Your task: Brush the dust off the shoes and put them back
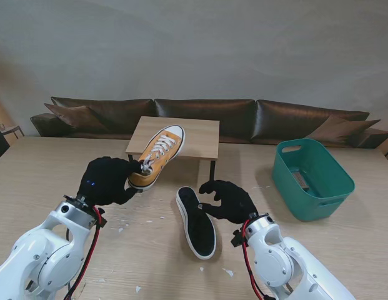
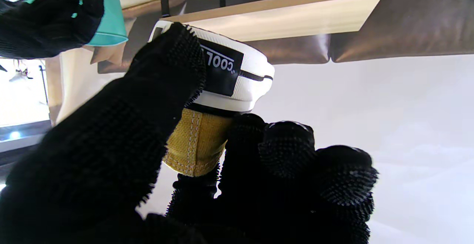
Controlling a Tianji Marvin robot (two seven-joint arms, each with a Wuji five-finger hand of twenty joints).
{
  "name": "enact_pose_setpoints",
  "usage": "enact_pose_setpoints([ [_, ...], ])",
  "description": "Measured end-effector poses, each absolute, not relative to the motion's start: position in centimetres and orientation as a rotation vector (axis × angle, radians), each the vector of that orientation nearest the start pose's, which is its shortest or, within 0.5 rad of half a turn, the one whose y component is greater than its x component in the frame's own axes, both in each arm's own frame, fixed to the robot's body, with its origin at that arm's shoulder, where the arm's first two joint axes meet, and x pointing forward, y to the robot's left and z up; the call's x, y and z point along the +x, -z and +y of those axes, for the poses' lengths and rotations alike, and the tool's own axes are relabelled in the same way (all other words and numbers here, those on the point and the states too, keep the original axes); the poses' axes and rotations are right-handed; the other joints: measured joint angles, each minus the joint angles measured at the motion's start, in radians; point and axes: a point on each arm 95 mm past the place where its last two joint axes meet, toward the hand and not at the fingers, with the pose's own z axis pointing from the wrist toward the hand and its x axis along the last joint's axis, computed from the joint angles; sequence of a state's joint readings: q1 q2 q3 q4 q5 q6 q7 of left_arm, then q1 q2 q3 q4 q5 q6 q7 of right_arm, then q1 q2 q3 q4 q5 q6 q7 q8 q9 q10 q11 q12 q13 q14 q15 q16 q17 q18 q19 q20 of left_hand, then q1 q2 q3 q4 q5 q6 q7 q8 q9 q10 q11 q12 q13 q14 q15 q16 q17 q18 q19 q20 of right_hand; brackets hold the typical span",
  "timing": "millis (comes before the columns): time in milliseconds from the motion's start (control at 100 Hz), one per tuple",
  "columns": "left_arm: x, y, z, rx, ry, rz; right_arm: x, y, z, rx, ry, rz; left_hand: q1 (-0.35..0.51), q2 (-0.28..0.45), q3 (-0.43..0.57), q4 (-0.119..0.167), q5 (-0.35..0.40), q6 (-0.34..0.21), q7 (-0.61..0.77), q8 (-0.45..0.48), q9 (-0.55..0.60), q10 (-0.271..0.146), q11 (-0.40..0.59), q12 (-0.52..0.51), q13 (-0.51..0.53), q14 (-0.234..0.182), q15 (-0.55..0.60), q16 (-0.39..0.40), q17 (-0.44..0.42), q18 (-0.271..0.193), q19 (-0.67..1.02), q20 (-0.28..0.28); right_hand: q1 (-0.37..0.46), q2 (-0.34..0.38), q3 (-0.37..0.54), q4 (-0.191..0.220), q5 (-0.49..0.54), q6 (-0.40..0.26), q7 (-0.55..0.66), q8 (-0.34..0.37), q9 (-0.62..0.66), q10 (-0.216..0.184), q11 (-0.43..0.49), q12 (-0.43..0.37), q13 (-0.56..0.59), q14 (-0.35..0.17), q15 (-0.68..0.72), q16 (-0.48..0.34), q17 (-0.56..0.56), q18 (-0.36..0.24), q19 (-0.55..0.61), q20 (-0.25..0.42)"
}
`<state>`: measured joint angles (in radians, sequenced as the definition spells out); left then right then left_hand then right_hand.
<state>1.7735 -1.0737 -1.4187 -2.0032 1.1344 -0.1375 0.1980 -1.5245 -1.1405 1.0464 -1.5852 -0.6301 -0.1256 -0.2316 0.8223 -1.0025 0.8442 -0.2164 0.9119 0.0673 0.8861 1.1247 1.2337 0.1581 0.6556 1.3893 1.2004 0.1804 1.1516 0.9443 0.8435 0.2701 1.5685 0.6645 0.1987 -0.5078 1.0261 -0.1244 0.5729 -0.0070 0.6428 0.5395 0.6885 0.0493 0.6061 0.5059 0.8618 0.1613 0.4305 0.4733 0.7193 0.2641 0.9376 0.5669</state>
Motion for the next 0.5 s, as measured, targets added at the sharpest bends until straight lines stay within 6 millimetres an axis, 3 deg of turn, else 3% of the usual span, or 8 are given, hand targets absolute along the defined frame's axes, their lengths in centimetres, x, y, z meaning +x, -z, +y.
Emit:
enact_pose_setpoints([
  [500, 43.4, 20.7, -0.7, -0.8, 1.796, 1.197, 39.5, 32.2, 6.6, -1.811, 2.584, -1.641, 0.0, 0.001, -0.001, 0.0, 0.0, 0.015, -0.007, 0.0, 0.001, 0.021, 0.0, 0.0, -0.001, 0.02, -0.001, 0.01, -0.01, 0.02, 0.0, 0.012, 0.0, 0.0, 0.0, 0.0, 0.0, 0.001, 0.0, 0.0, 0.0, 0.0, 0.0, 0.0, 0.0, 0.0, 0.0, 0.0, 0.0, 0.0, 0.0, 0.0],
])
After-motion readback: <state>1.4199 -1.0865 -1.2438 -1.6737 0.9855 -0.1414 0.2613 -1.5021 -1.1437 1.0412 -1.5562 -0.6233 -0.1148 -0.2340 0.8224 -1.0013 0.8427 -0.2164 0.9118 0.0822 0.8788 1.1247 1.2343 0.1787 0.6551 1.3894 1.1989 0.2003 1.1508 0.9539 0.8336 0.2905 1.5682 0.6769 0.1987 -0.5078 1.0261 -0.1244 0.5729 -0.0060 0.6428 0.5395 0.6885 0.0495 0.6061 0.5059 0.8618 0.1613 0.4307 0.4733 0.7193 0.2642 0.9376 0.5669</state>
